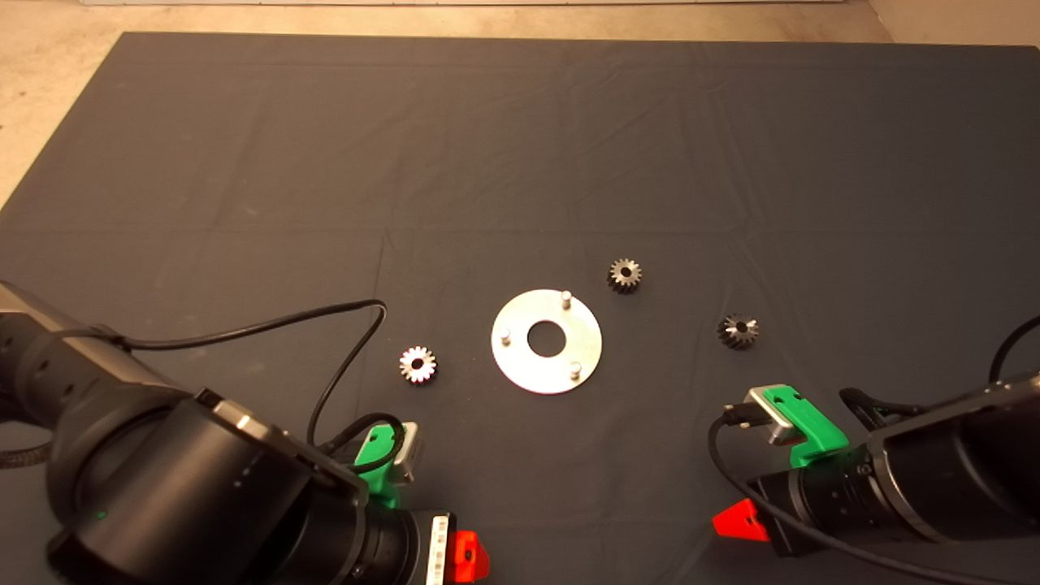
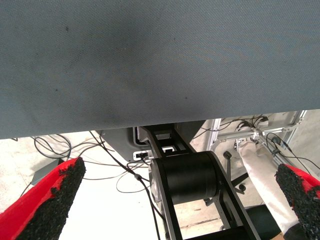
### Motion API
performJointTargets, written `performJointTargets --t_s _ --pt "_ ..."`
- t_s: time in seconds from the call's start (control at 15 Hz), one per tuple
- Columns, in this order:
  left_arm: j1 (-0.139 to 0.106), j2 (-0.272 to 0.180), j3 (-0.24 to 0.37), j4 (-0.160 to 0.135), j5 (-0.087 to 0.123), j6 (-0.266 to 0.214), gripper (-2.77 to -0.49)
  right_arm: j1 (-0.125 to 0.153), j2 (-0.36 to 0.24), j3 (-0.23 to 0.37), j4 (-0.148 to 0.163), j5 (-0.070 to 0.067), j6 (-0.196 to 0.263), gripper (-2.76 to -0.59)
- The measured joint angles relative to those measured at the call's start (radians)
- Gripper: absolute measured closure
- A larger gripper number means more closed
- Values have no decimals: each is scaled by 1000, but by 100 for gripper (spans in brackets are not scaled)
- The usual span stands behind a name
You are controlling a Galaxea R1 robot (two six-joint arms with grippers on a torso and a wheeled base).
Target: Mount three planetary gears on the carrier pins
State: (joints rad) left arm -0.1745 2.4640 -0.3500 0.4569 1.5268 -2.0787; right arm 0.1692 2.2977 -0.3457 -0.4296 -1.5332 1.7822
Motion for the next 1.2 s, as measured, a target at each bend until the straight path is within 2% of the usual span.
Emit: performJointTargets --t_s 0.13,0.2,0.4,0.47,0.6,0.93,1.2 --pt "0 2 0 0 0 0 -277 1 -31 0 0 3 -39 -189" --pt "0 2 0 0 0 0 -277 2 -65 0 0 4 -76 -189" --pt "2 14 0 1 0 0 -277 15 -189 0 0 -1 -238 -189" --pt "5 18 0 0 0 0 -277 17 -242 -2 0 -1 -331 -189" --pt "5 24 0 1 0 0 -277 31 -287 -11 0 -5 -411 -189" --pt "5 38 0 1 0 0 -277 79 -298 -87 -1 0 -432 -189" --pt "5 50 0 1 0 0 -277 100 -292 -163 -1 0 -444 -189"
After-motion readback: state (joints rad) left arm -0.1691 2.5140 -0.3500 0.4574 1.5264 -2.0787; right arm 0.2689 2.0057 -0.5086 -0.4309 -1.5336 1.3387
